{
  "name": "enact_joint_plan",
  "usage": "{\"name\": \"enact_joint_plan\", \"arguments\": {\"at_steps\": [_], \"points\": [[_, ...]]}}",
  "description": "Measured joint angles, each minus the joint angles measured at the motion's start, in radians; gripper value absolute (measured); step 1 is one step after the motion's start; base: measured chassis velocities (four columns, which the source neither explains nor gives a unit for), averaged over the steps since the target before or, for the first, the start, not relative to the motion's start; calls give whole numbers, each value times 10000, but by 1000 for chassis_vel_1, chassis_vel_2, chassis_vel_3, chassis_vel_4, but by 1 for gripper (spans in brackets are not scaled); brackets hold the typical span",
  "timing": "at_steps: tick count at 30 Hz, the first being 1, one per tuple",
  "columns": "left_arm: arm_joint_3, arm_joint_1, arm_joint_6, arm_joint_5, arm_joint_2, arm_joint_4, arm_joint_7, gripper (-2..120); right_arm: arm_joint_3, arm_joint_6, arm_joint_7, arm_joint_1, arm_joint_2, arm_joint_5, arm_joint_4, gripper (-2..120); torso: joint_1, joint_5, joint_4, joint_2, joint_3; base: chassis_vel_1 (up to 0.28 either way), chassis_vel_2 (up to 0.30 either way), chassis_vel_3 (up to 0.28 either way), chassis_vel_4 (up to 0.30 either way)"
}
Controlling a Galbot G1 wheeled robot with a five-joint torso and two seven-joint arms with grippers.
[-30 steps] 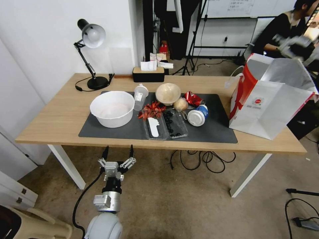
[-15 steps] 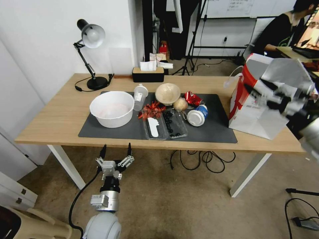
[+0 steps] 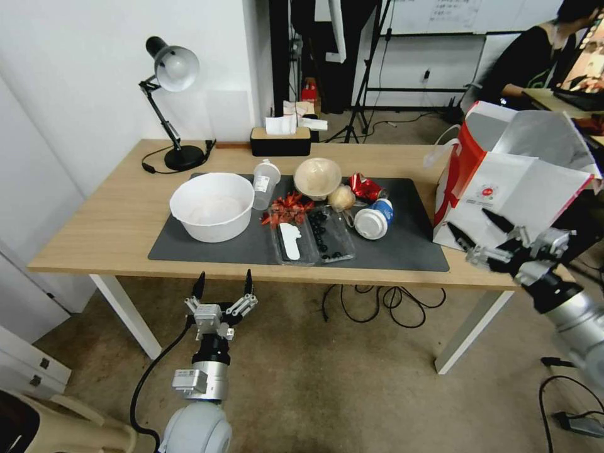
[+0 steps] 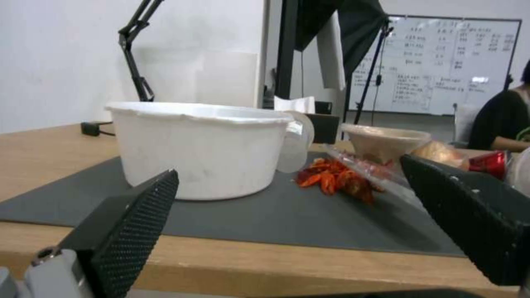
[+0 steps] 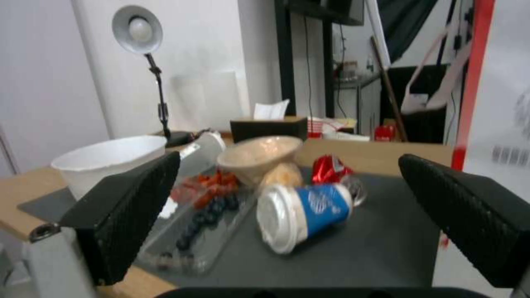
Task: Pick up the food delivery bag from the floor and place it on the table.
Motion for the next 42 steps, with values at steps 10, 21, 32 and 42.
{"name": "enact_joint_plan", "arguments": {"at_steps": [10,21,32,42], "points": [[27,-13,-194,-57,-73,66,211,100,-676,448,773,-594,1227,-1380,-13,100,0,-1,0,0,0,0,0,0,0],[-15,-17,-477,228,-177,260,337,100,-784,916,1217,-1028,2286,-2281,111,100,0,-1,0,0,0,0,0,0,0],[-104,-20,-559,427,-192,370,321,100,-915,1038,1632,-1166,3271,-3235,552,100,0,-2,0,-1,0,0,0,0,0],[-89,-80,-614,653,-265,539,310,100,-1175,1079,1858,-1412,4675,-4217,965,100,1,-1,-1,0,0,0,0,0,0]]}}
